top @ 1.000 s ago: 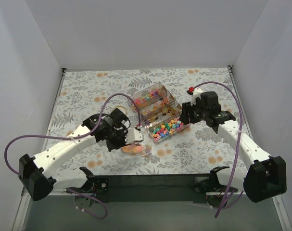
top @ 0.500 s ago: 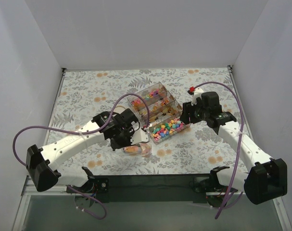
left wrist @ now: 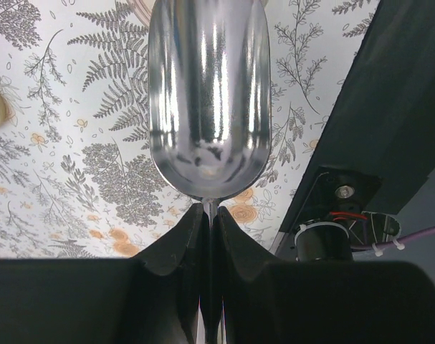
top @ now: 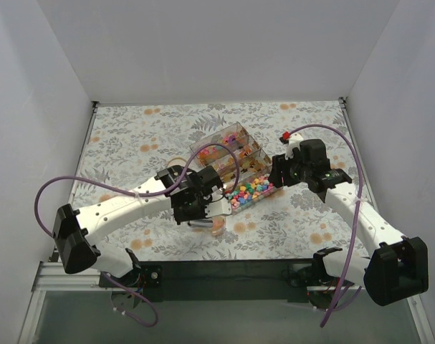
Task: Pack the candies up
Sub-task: Place the fake candies in the packing bottle, then adjust the spatula.
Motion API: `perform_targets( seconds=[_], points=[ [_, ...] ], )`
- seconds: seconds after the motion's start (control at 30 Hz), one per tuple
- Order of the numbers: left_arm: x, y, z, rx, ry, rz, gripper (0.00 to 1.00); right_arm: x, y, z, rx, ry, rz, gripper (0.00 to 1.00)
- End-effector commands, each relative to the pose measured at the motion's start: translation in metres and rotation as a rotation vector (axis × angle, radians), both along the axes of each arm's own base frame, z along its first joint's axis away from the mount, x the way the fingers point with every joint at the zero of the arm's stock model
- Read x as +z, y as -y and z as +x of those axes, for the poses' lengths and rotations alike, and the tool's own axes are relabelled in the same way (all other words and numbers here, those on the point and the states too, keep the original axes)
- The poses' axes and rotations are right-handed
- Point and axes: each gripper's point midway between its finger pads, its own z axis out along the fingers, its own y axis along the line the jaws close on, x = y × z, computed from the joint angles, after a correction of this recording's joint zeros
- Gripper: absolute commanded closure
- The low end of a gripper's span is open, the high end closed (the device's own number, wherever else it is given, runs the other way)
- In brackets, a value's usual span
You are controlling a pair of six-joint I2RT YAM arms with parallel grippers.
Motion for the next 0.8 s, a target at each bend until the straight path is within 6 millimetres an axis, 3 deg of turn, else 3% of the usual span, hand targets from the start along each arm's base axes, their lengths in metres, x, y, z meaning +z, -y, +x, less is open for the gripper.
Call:
perform_targets(
  seconds=[0.0, 0.23, 0.4, 0.67, 0.77],
  points=[
    [0.013, -0.006, 0.002, 0.021, 0.037, 0.04, 1.0, 0.014, -0.003, 0.005, -0.002, 0.054, 0.023, 0.39],
    [0.034, 0.013, 0.013, 0.086, 0.093, -0.051, 1.0, 0.013, 0.002, 0.007, -0.024, 0.051, 0.005, 0.39],
    [0.05, 0.042, 0.021, 0.127, 0.102, -0.161, 1.0, 0.008, 0.013, 0.013, -0.09, 0.027, -0.05, 0.39],
    [0.024, 0.071, 0.036, 0.241, 0.078, -0.103, 1.0, 0.002, 0.017, 0.023, -0.137, -0.042, -0.092, 0.39],
    [0.023, 0.079, 0.045, 0.269, 0.1, -0.098, 1.0, 0.002, 0.016, 0.024, -0.131, -0.041, -0.092, 0.39]
  ],
)
